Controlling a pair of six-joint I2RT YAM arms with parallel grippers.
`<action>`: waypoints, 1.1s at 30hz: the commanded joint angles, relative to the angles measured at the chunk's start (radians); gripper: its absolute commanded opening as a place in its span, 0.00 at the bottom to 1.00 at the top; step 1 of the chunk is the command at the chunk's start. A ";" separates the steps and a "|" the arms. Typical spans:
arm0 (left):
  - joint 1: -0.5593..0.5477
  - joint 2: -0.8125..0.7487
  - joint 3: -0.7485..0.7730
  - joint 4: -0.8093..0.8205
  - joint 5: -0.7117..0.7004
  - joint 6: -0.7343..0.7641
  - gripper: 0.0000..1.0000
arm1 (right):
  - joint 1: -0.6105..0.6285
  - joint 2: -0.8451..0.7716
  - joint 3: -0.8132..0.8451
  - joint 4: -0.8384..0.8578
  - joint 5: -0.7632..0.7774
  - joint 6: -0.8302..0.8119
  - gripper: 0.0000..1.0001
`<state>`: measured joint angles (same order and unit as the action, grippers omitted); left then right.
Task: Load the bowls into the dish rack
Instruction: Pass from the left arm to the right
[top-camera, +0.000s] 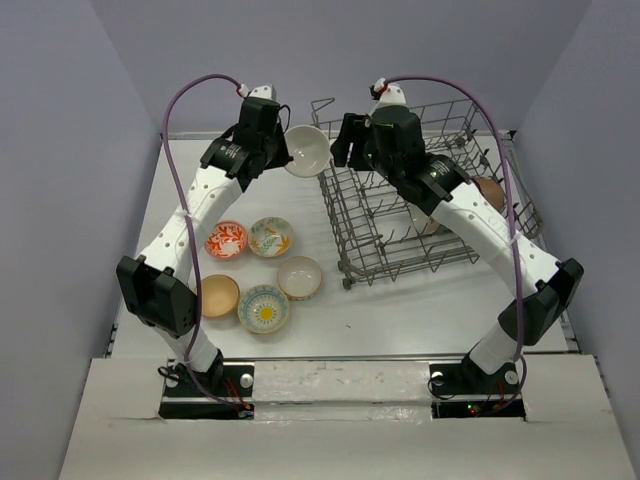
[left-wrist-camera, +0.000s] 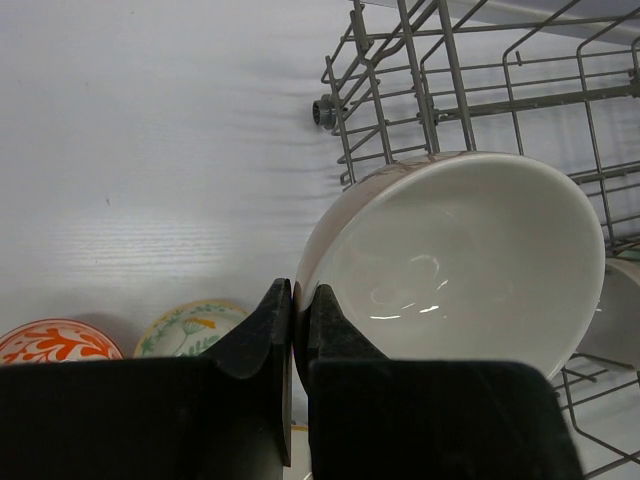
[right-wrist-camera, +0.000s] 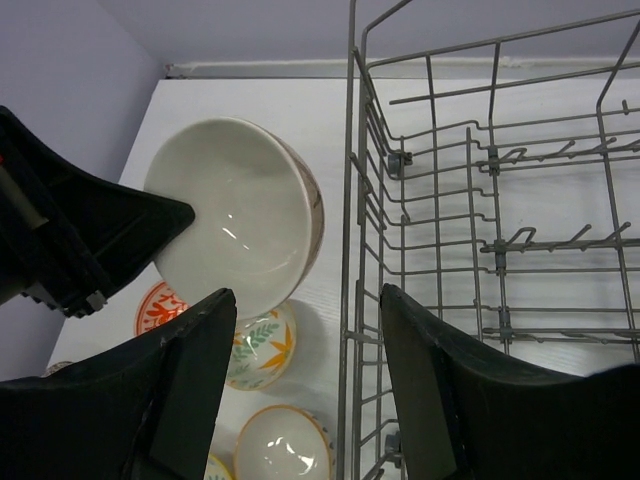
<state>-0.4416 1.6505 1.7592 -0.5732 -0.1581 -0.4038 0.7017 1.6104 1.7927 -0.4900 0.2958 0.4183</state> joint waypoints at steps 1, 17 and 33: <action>-0.029 -0.040 0.092 0.085 -0.029 0.010 0.00 | 0.005 0.031 0.037 -0.015 0.038 -0.015 0.65; -0.105 -0.050 0.126 0.055 -0.029 0.052 0.00 | 0.005 0.129 0.114 -0.021 0.100 -0.052 0.60; -0.117 -0.086 0.112 0.064 -0.032 0.057 0.00 | 0.005 0.140 0.097 -0.021 0.105 -0.047 0.34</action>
<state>-0.5503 1.6520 1.8202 -0.5999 -0.1841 -0.3477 0.7017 1.7496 1.8626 -0.5251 0.3859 0.3775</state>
